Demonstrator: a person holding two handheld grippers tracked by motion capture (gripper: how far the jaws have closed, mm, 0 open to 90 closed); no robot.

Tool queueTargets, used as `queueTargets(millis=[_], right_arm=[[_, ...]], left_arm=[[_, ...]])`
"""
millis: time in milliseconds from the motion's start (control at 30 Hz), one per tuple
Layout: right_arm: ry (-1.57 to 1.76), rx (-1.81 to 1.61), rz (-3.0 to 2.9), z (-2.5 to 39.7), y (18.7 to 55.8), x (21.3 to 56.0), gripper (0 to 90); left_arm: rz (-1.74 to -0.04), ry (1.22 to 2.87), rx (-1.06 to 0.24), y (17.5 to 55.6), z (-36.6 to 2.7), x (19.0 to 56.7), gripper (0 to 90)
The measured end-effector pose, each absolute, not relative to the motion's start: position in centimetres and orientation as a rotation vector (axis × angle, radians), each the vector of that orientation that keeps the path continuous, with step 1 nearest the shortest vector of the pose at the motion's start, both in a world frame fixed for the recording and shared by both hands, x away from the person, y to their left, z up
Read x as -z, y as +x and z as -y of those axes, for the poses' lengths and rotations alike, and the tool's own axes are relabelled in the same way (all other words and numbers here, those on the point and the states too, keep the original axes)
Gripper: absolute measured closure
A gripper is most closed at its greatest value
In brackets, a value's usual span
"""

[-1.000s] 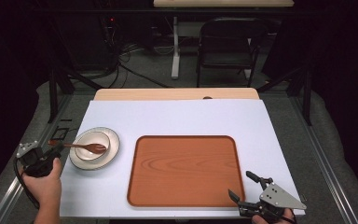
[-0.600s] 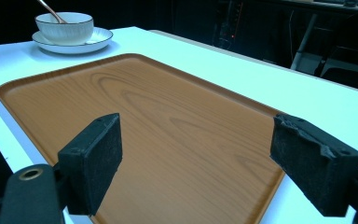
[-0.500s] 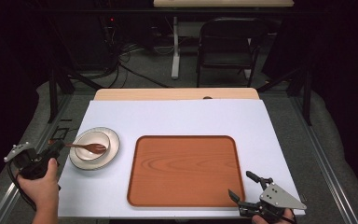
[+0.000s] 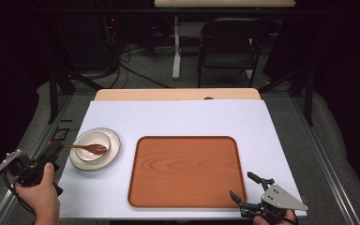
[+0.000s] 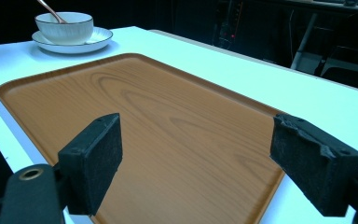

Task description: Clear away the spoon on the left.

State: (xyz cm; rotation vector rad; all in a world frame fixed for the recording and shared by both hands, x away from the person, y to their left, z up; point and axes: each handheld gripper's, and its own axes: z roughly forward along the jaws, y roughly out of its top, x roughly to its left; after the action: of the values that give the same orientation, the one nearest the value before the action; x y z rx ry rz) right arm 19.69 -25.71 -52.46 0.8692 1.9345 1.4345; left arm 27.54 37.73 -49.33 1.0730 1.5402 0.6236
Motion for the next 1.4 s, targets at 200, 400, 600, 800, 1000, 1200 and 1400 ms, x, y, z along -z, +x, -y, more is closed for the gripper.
queueTargets(millis=[200, 400, 600, 800, 1000, 1200, 1400], right_arm=[[0.872, -1.435, -1.937, 25.6, 19.7, 52.5, 16.5], [0.873, -1.433, -1.940, 25.6, 19.7, 52.5, 16.5], [0.871, -1.429, -1.942, 25.6, 19.8, 52.5, 16.5], [0.869, -1.429, -1.942, 25.6, 19.8, 52.5, 16.6], [0.870, -1.431, -1.945, 25.6, 19.8, 52.6, 16.7], [0.870, -1.432, -1.947, 25.6, 19.8, 52.6, 16.7], [0.868, -1.433, -1.948, 25.6, 19.8, 52.6, 16.8]], left_arm=[[-1.558, 1.037, -0.602, 27.5, -38.2, 50.5, 46.1], [-1.573, 1.019, -0.544, 28.3, -38.7, 51.4, 43.9], [-1.606, 1.003, -0.494, 29.4, -39.3, 52.0, 44.0], [-1.636, 0.954, -0.443, 30.2, -39.6, 52.4, 45.9], [-1.650, 0.930, -0.409, 30.7, -40.0, 52.8, 48.3], [-1.655, 0.926, -0.391, 31.1, -40.1, 53.0, 51.7], [-1.651, 0.903, -0.391, 31.2, -40.1, 53.0, 59.1]])
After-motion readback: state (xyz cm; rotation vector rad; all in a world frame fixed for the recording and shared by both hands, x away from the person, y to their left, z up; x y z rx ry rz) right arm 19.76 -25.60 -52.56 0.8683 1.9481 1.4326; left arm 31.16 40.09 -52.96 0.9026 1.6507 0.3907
